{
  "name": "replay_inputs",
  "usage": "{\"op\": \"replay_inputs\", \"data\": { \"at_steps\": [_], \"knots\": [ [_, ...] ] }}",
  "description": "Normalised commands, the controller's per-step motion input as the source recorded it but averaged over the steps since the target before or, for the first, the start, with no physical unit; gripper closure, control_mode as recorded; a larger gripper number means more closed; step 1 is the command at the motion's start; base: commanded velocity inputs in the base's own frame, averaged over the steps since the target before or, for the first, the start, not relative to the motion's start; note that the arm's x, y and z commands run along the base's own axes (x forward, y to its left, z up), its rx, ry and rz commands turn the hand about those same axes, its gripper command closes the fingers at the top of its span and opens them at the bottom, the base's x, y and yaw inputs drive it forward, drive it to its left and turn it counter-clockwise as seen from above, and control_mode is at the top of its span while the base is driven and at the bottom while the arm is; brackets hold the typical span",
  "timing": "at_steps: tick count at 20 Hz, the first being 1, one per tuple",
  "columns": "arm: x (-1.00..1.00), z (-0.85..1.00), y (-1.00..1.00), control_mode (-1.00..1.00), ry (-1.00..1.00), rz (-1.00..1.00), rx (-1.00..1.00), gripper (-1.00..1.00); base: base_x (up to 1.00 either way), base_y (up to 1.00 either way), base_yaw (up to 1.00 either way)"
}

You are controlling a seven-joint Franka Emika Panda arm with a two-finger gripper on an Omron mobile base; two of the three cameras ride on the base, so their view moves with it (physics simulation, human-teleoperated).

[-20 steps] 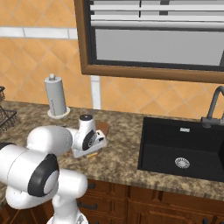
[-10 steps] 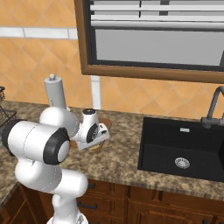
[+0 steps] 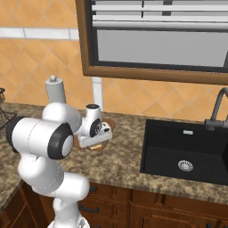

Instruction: Pick up the sponge from the counter and clean the cutting board by briefly scrubbing or pressing down on the cutting board. Once finished, release the sponge.

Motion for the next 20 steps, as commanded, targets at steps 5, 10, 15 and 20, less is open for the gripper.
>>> {"op": "replay_inputs", "data": {
  "at_steps": [5, 10, 15, 20],
  "knots": [
    [0.12, -0.03, 0.0, -1.0, 0.07, -0.01, 0.0, 1.0, 0.0, 0.0, 0.0],
    [0.46, 0.05, 0.0, -1.0, -0.06, -0.02, 0.0, 1.0, 0.0, 0.0, 0.0],
    [0.49, -0.01, 0.06, -1.0, -0.22, 0.0, 0.0, 1.0, 0.0, 0.0, 0.0],
    [0.86, 0.0, 0.16, -1.0, -0.1, 0.0, 0.0, 1.0, 0.0, 0.0, 0.0]
  ]
}}
